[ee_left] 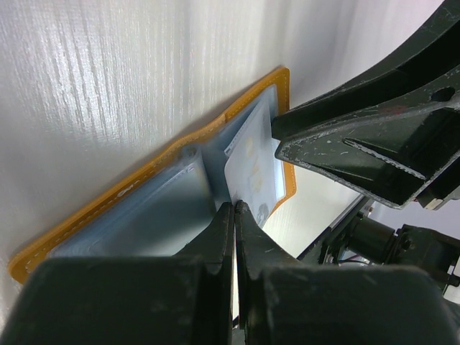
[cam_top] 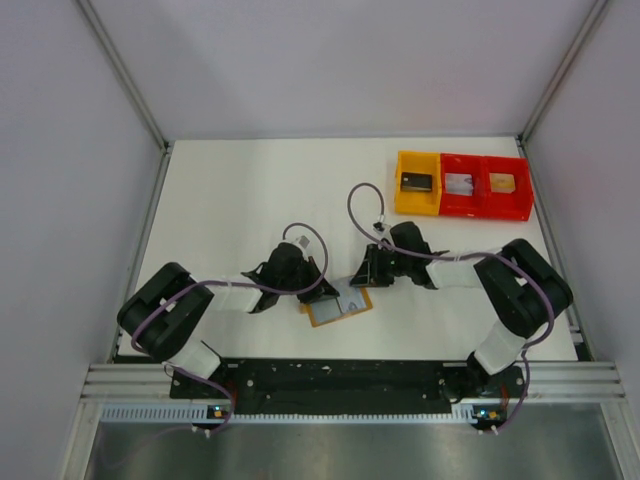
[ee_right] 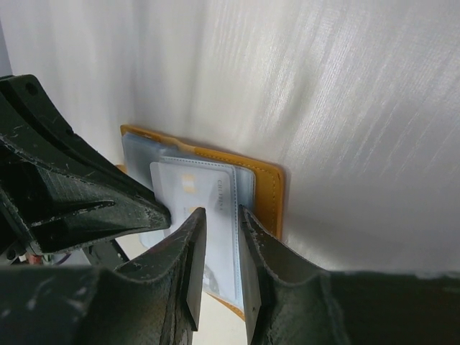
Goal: Take the credit cards out of the card holder
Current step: Remove the credit card from the card holder.
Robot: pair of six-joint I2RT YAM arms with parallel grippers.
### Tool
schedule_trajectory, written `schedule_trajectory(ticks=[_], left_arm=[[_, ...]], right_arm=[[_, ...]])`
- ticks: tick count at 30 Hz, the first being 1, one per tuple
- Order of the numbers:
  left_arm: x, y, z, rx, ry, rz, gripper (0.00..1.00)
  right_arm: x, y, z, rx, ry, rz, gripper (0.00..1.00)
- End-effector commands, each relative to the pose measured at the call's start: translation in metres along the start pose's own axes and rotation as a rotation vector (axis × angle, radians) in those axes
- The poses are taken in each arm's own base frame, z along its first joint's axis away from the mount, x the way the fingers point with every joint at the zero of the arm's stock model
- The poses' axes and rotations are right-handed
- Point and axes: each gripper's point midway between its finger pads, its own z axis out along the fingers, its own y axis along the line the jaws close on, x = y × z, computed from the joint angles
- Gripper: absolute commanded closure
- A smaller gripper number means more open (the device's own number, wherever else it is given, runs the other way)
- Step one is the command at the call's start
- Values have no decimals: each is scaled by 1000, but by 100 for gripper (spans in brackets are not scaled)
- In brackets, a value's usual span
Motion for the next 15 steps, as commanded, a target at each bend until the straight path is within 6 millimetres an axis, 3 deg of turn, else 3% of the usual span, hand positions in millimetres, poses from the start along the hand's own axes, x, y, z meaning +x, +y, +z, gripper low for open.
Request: schedule_trajectory(ticks=[1,6,15], left_arm=[[-4,1,2,0,-14,7,100],[-4,2,3,-2,-15,5,100],[-5,3,3,-9,-17,11,100]], right_arm=[[17,-25,5,98,69,-2,75],[19,-29,6,113,82,-1,75],[20,-29,6,148,94,-31,92]])
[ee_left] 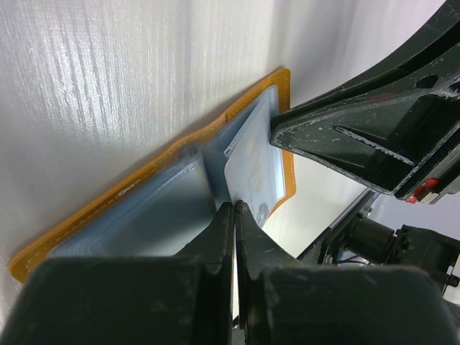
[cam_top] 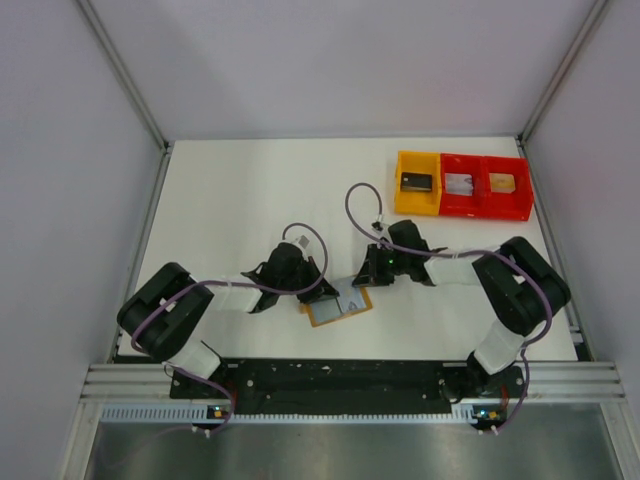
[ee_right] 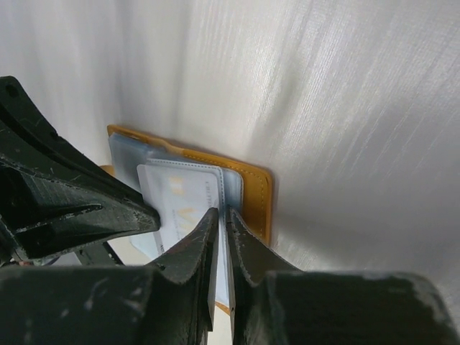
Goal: Take the credit cards out of the card holder
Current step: Remove the credit card from the card holder.
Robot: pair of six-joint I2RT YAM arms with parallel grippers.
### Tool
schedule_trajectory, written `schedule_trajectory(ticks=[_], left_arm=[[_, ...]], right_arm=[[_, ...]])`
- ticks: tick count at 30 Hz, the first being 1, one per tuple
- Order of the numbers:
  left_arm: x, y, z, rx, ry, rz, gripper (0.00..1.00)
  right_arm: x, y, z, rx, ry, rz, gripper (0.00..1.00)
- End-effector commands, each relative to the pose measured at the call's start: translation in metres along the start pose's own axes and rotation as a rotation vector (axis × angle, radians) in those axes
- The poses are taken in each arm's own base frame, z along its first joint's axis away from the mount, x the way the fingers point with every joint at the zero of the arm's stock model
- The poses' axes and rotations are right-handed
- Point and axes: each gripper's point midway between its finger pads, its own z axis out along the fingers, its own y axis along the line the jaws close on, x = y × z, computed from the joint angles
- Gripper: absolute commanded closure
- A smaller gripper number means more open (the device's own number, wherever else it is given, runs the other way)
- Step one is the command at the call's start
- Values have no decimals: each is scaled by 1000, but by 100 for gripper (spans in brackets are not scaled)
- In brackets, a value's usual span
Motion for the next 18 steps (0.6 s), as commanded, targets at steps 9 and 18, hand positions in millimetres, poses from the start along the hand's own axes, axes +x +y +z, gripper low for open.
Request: schedule_trajectory(ticks=[9,18], left_arm=[[-7,4,-3,-26,-31,25,100],[-4,11,-9,-64,-32,33,100]], right_arm=[[22,-49,-2,375,98,-83,100],[23,-76,-21,655,127,-176,100]])
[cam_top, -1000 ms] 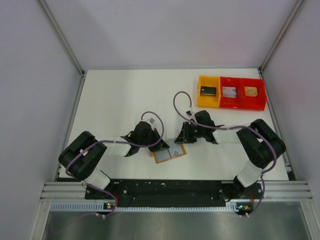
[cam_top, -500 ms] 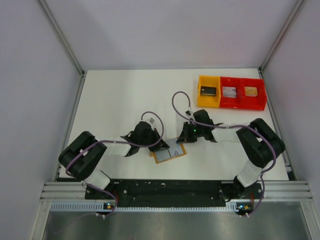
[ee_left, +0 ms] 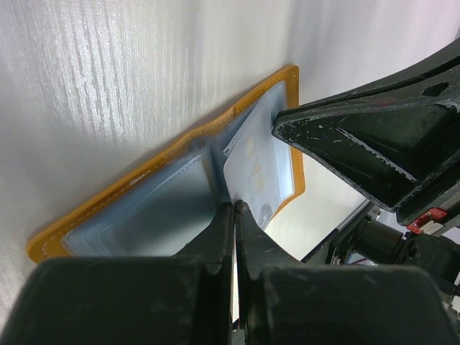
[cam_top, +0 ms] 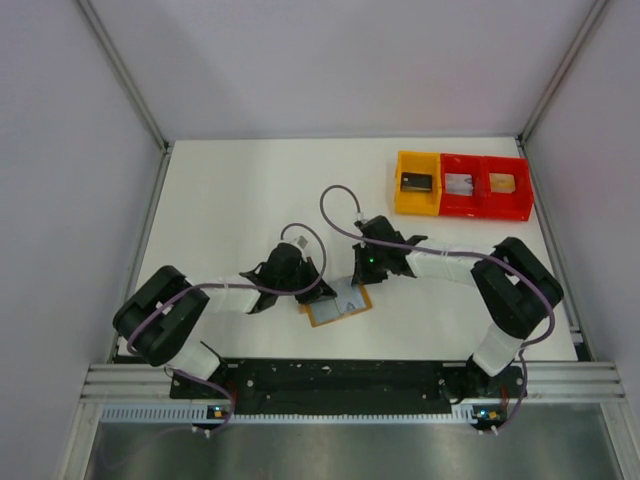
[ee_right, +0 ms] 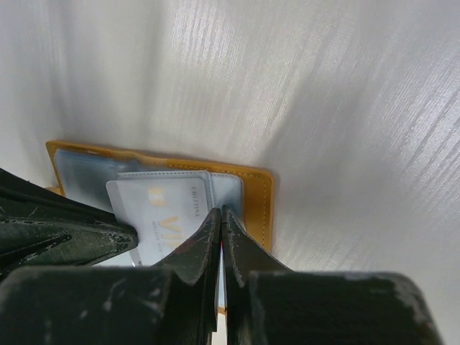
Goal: Take the credit cards out of the card holder
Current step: Remove the credit card from the card holder.
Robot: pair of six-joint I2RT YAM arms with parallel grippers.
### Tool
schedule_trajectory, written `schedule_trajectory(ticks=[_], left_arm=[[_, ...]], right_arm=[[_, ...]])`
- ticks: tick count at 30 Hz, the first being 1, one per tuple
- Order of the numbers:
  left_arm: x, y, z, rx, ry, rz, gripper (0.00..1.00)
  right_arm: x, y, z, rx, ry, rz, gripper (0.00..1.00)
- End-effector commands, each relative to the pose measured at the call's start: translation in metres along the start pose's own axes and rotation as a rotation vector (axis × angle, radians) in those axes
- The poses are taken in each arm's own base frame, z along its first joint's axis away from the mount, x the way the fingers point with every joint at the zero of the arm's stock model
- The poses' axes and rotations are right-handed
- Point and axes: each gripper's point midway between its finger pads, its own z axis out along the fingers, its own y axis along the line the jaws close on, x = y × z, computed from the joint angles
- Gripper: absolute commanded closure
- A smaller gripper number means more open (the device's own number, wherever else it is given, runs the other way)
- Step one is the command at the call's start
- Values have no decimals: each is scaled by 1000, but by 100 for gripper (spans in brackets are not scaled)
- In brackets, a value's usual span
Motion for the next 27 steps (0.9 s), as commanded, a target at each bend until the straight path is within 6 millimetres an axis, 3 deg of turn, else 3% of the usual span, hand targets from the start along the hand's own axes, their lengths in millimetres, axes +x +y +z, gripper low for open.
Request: schedule_trajectory(ticks=[1,6,13,16,21,25,27], left_arm=[[-2,10,-6,-44,-19,25,100],[-1,16,-8,-65,-25,30,100],[0,18,-2,-78,-10,33,100],[-1,18,-2,-84,-13,37,100],[-3,17,-3,-90,-18,43,100],[-4,17,-4,-93,-21,46,100],[-4,18,-4,-95,-21,47,100]], right_arm=[[36,-76,0,369,103,-65,100],[35,-76,-2,375,104,-82,100],[1,-11,-26,76,-54,-110,100],[-4,8,-32,-14,-74,-127,100],[1,17,-25,-75,-41,-131,100],[-1,23,-27,-76,-55,-172,86],[-3,24,-28,-59,-60,-203,85]])
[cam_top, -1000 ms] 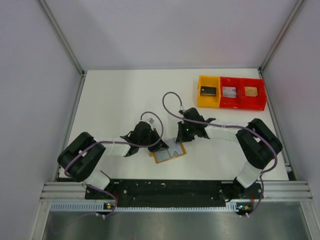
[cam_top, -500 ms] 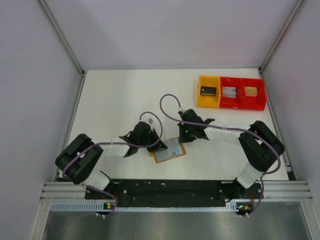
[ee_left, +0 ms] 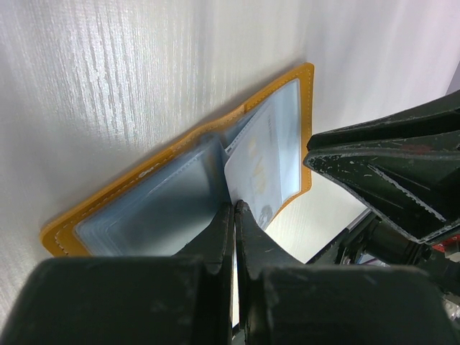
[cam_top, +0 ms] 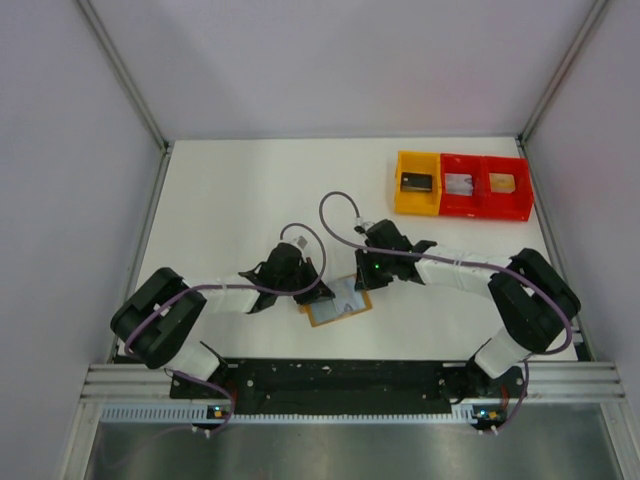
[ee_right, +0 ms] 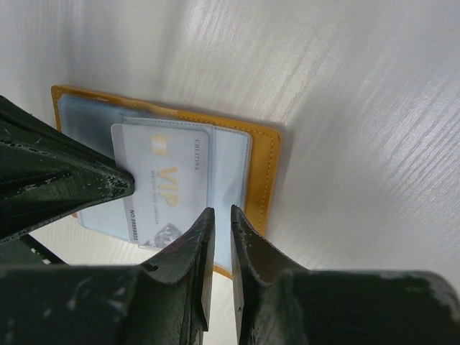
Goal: Take the credit cards out of the card holder
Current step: Remove the credit card from the card holder.
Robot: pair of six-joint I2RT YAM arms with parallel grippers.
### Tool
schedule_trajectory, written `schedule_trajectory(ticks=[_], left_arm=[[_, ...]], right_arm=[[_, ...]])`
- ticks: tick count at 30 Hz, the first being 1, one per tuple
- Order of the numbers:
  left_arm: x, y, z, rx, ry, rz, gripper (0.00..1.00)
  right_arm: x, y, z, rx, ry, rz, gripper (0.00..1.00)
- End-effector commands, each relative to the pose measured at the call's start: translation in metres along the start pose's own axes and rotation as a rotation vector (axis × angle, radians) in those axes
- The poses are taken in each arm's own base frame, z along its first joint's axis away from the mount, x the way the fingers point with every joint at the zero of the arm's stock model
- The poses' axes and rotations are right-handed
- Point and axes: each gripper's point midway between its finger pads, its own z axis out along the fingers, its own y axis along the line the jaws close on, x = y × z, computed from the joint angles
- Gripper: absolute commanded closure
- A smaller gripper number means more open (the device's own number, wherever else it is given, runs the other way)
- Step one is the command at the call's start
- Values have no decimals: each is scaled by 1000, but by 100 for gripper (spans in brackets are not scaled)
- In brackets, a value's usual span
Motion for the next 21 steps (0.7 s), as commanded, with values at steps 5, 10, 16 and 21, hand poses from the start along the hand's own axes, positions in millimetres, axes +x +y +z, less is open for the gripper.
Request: schedule_trajectory(ticks=[5,10,16,21], left_arm=[[-4,11,2,-63,-12,22,100],[-5,9,1,-58,-15,25,100],[-5,9,1,-59,-14,23,100],[-5,9,1,-53,-18,21,100]], right_arm=[[-22,22,-2,-36,-47,-103,92],[-26,28,5,-35,-34,-119,97],[-14,22,17,-9,26,-112,100],[9,4,24,48,95,-88,100]])
